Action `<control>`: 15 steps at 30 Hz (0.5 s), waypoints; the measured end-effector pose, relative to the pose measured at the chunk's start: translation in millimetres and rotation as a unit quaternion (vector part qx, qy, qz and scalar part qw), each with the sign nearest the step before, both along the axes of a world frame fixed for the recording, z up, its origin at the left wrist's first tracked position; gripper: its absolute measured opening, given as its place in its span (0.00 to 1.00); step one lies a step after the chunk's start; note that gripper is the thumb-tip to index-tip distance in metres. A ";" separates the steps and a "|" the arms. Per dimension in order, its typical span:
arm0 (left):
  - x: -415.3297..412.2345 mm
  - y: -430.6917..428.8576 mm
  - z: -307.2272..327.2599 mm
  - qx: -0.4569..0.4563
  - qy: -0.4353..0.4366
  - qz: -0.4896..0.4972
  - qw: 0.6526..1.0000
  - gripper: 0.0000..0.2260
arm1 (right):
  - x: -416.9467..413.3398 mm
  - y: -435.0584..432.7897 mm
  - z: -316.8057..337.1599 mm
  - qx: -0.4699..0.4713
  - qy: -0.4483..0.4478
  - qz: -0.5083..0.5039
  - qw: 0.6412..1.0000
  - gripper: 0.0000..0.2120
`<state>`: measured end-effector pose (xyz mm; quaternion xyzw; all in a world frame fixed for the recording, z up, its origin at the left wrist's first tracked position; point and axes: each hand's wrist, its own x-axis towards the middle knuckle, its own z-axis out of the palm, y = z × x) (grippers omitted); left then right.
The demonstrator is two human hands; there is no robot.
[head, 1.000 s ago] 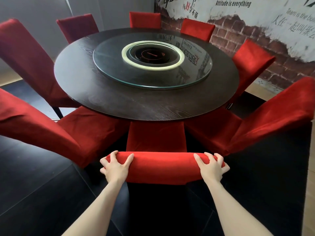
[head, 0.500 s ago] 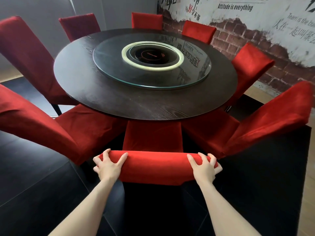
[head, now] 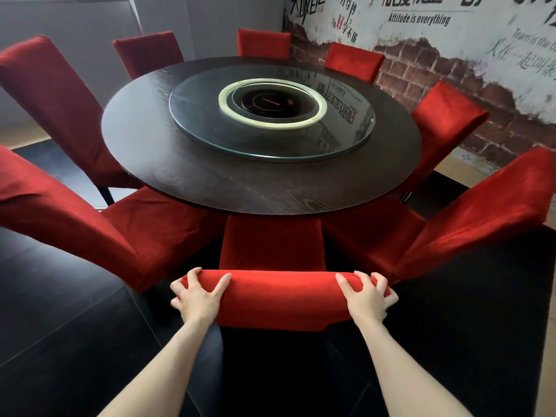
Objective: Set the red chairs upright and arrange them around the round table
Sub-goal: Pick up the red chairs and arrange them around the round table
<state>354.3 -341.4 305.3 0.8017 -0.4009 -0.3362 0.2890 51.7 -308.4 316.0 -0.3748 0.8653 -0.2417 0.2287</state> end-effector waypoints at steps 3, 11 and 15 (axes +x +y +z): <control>1.2 2.2 -0.2 0.000 0.006 -0.004 1.000 0.32 | -0.4 2.3 -1.2 -0.003 0.002 0.004 1.000 0.26; 6.0 -0.2 -3.0 -0.003 -0.002 -0.005 1.000 0.32 | -0.1 1.6 -2.6 -0.007 0.000 0.007 1.000 0.27; 8.0 -1.7 -2.5 -0.004 0.000 0.001 1.000 0.32 | -0.8 2.2 -1.8 -0.007 -0.002 0.012 1.000 0.27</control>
